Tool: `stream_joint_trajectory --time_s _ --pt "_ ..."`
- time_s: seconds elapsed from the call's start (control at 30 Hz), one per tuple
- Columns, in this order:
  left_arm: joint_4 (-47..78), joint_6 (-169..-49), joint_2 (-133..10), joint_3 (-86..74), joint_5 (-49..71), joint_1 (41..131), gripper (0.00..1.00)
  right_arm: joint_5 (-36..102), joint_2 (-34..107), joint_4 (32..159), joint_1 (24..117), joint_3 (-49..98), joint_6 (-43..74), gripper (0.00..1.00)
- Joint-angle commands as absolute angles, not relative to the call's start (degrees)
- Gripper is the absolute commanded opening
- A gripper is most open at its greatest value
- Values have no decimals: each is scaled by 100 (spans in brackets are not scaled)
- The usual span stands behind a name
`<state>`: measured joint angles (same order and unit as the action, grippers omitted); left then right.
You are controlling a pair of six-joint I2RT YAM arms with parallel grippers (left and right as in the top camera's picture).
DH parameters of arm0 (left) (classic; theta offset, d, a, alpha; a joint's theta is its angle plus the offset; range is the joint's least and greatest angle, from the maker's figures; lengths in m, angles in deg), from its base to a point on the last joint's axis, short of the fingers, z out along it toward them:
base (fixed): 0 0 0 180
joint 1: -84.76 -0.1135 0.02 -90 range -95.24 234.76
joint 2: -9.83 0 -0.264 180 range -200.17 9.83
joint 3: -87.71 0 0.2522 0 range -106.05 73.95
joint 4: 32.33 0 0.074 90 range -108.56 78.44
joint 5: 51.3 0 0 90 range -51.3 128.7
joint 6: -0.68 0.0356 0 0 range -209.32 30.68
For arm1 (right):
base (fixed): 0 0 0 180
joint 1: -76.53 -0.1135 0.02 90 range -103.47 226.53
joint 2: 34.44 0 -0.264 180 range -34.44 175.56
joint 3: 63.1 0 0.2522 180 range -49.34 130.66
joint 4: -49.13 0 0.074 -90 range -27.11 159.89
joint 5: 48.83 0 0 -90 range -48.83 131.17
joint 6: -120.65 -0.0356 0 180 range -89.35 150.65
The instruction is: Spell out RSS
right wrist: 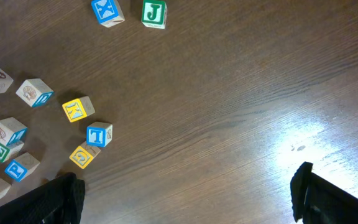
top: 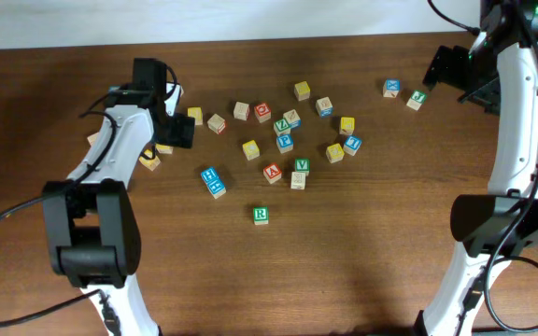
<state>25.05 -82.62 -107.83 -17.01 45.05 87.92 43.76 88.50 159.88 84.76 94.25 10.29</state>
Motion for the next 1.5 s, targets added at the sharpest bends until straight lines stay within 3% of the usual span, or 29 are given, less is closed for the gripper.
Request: stream_joint_trajectory --time_s 0.0,0.03,0.13,0.27,0.4,0.63,0.73,0.93,1.0,1.1,1.2,1.47 --pt "2540 -8188 -11177 -1688 4440 8641 90 4446 8810 16019 8481 9477 1073 98" --pt "2538 -8188 -11268 -1688 4416 8634 89 4446 8810 16019 8481 9477 1073 98" --pt "2490 -7934 -11411 -1688 4077 8619 72 4446 8810 16016 8481 9477 1073 98" --pt "2450 -7934 -11633 -1688 4081 8564 66 4446 8810 16016 8481 9477 1073 98" --pt "2313 -7936 -11633 -1690 4103 8564 41 4446 8810 16019 8481 9477 1073 98" --pt "2059 -7934 -11633 -1690 4105 8564 47 4446 8810 16016 8481 9477 1073 98" --pt "2072 -7923 -11633 -1690 4107 8564 38 4446 8810 16016 8481 9477 1073 98" --pt "2164 -7810 -11631 -1690 4101 8560 30 4446 8810 16016 8481 9477 1073 98" --pt "2175 -7810 -11631 -1694 4103 8560 21 4446 8810 16016 8481 9477 1073 99" --pt "2208 -7814 -11625 -1725 4101 8560 20 4446 8810 16016 8481 9477 1073 98" --pt "2678 -8594 -11542 -2136 4086 8560 17 4446 8810 16016 8481 9477 1073 98" --pt "3777 -9003 -10394 -2361 1585 8626 16 4446 8810 16016 8481 9477 1073 98"
